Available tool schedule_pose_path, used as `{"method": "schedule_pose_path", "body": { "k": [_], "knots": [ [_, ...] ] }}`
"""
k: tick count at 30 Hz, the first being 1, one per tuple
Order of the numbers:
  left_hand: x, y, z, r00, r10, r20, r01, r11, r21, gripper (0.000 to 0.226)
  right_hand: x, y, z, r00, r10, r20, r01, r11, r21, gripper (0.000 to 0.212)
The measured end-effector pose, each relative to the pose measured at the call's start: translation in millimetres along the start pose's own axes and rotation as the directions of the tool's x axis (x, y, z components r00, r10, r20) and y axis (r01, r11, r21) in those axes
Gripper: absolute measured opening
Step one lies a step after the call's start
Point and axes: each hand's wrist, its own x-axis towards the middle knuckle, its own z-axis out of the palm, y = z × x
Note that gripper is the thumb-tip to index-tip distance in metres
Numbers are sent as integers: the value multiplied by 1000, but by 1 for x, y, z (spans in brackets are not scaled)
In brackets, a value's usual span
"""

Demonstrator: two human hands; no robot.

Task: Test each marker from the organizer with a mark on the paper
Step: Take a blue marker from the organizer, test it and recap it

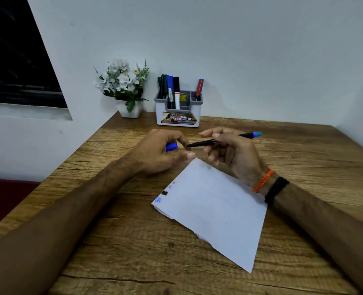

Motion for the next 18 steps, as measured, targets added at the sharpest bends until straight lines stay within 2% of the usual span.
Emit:
{"method": "schedule_pose_path", "body": {
  "k": [4, 8, 11, 14, 18],
  "knots": [
    [-2, -7, -6, 996, -84, 35, 84, 996, -13, 12, -1, 0, 0, 993, 90, 72, -92, 995, 25, 36],
    [-2, -11, -5, 993, -104, 57, 106, 994, -28, 5, -5, 3, 5, 995, 28, 92, -22, 998, -63, 14],
    [-1, -10, -4, 994, -84, 75, 87, 995, -42, 12, -9, 3, 9, 995, 11, 96, 2, 992, -129, 4],
    [-2, -9, -3, 991, -74, 112, 80, 995, -51, 11, -12, 2, 12, 993, 42, 107, -27, 990, -138, 21],
    [-2, -8, -1, 990, -42, 136, 48, 998, -47, 13, -14, 7, 15, 990, 67, 126, -47, 987, -152, 17]
  ]
}}
